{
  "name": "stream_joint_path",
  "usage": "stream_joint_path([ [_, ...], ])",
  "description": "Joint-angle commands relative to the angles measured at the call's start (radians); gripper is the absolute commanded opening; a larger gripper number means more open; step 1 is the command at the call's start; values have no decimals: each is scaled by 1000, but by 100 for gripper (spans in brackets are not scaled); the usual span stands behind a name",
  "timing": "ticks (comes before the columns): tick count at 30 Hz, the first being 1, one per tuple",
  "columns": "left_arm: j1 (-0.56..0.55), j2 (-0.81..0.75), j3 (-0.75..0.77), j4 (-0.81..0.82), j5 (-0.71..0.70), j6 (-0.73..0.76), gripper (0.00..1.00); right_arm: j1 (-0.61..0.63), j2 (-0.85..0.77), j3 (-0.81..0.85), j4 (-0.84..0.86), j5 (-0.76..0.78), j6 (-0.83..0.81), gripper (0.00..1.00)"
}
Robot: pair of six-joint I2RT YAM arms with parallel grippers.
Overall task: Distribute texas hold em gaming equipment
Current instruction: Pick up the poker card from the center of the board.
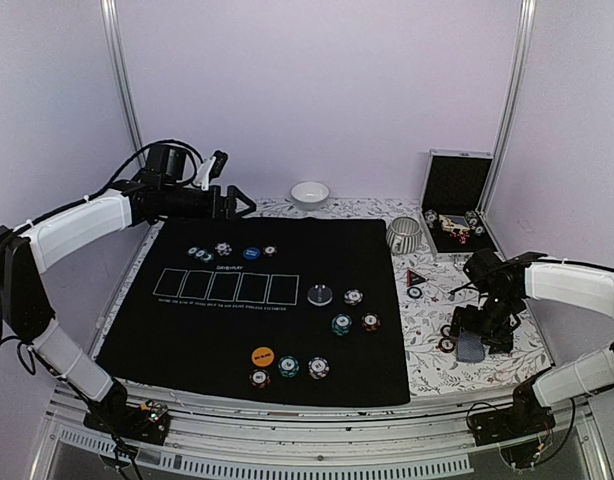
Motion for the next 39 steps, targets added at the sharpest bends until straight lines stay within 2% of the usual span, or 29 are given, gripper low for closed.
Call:
stream_joint_path([
  [1, 21, -13, -13, 28, 34, -15, 93, -20, 27, -10, 19, 21, 11, 99],
  [10, 45, -20, -20, 43, 75, -35, 93, -55, 82, -30, 69, 9, 21, 100],
  [16, 61, -29, -23, 47, 89, -44, 93, -75, 109, -35, 68, 75, 77, 92],
  [25, 91, -39, -29, 64, 121, -62, 93, -108, 111, -66, 106, 67, 119, 88],
  [36, 122, -42, -43, 88, 167, -90, 94, -78, 115, -87, 123, -53, 130, 89],
  [39, 129, -41, -46, 92, 176, -97, 94, -77, 102, -91, 124, -67, 129, 87],
])
